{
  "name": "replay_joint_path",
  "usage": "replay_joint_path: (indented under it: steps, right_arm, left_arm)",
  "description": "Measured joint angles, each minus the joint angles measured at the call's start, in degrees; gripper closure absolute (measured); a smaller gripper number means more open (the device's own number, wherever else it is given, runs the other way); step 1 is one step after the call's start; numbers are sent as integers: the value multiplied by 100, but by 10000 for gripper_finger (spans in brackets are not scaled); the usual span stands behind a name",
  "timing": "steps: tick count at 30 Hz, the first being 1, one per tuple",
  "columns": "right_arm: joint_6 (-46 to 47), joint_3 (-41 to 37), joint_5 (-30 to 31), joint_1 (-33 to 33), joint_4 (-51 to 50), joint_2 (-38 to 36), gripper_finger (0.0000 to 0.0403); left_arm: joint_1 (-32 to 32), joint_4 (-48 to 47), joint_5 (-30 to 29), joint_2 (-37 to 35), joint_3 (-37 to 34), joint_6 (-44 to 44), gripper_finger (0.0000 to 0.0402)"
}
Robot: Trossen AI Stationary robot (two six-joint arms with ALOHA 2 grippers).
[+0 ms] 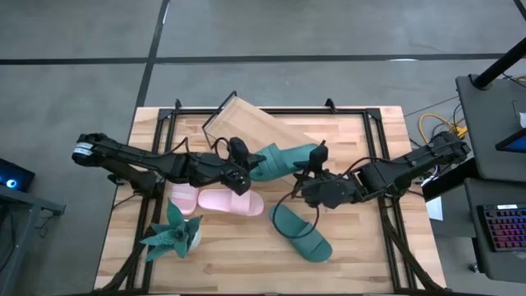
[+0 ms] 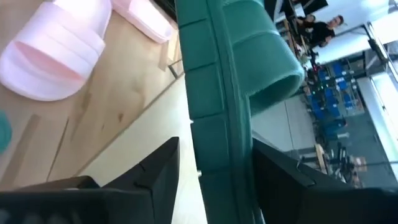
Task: Pick and place slides into the shelf
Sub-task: Put the right green slide on the shelf
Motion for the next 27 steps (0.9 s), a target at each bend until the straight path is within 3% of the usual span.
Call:
replay_joint_path:
  steps: [4,9,12,18,23,27]
  right_arm:
    - [335,0,805,8,-54,-15,229]
    - [875,0,2916,9,-71,-16,234]
    - [1003,0,3760,7,-75,-20,239]
    - [1133,11,4004,7,-71,-33,249]
    - [1362,13,4057,7,-73,-71,257]
    - [1357,13,4183,6,-71,-161,264]
  left_arm:
    - [2,-25,-292,-2,0,-17,399]
    - [16,-28,-459,-21,2,-31,400]
    - [8,-15,-473,-19,2,-66,400]
    - [9,311,-599,270,2,-68,400]
    - [7,903,-1458,804,2,321,400]
    - [12,1289,-1798,1206,2,628,400]
